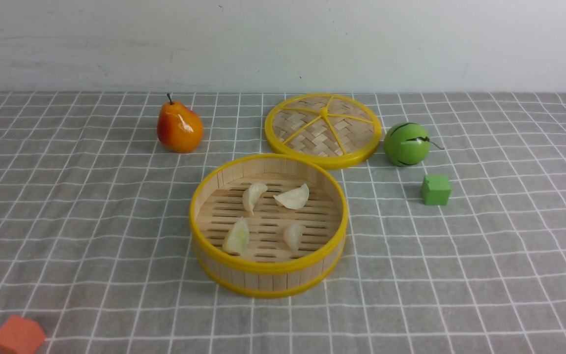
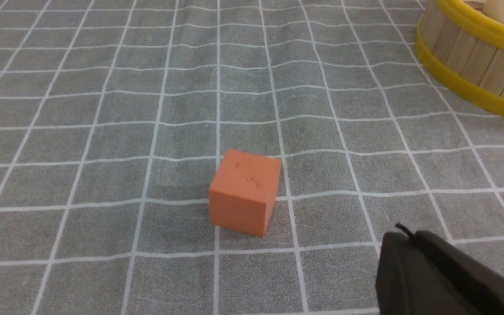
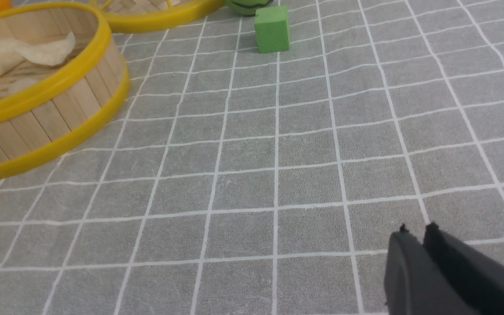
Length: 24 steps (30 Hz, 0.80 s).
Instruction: Put the dumplings into the steamer on the table with the grey tablecloth.
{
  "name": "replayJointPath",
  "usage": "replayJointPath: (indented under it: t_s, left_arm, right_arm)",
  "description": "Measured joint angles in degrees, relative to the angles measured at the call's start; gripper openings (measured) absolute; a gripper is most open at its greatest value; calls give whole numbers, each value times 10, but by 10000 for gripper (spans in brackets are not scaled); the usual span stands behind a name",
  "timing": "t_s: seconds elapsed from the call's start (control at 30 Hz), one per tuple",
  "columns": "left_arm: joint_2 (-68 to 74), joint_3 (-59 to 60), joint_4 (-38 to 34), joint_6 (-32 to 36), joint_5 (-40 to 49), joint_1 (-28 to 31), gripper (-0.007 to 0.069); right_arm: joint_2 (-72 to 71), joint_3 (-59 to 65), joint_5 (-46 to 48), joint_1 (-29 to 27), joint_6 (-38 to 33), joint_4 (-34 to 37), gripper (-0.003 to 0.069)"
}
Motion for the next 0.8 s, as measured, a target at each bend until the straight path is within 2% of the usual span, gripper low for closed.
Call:
replayJointPath:
  t_s: [0.8]
  left_arm:
    - [0,0,-1,2,0,0,-15]
  right_arm:
    - [0,0,0,0,0,0,72]
